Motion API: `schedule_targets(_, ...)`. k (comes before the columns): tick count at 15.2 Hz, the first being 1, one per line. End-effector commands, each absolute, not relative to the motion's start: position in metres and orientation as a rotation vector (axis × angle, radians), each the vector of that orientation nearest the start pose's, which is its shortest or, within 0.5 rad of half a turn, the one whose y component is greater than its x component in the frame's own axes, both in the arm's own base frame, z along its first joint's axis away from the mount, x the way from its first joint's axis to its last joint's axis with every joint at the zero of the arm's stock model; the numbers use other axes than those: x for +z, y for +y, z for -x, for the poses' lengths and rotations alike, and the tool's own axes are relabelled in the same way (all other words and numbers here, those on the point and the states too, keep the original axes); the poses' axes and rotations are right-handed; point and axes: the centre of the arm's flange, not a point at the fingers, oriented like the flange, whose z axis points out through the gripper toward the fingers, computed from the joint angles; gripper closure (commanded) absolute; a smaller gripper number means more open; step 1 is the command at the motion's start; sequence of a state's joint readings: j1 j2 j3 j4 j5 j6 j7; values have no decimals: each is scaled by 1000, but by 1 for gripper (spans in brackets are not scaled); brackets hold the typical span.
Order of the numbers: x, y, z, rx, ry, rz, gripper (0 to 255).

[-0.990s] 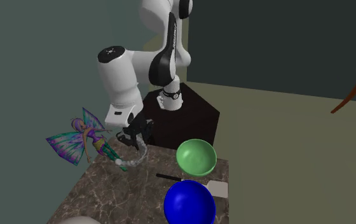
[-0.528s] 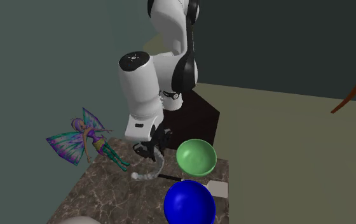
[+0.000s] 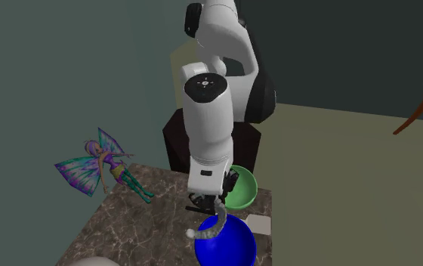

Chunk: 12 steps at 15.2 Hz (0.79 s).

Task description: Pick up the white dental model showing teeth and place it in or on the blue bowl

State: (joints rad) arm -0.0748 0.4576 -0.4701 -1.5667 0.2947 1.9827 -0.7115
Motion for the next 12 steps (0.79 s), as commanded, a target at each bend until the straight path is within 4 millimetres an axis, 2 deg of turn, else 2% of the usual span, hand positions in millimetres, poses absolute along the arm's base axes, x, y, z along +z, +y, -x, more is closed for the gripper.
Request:
schedule_targets(1,401,-287,-634,-79,-142,3088,255)
schedule_targets(3,401,-277,-657,-79,-142,3088,255)
schedule_targets(12,354,-277,-657,-79,-142,3088,255)
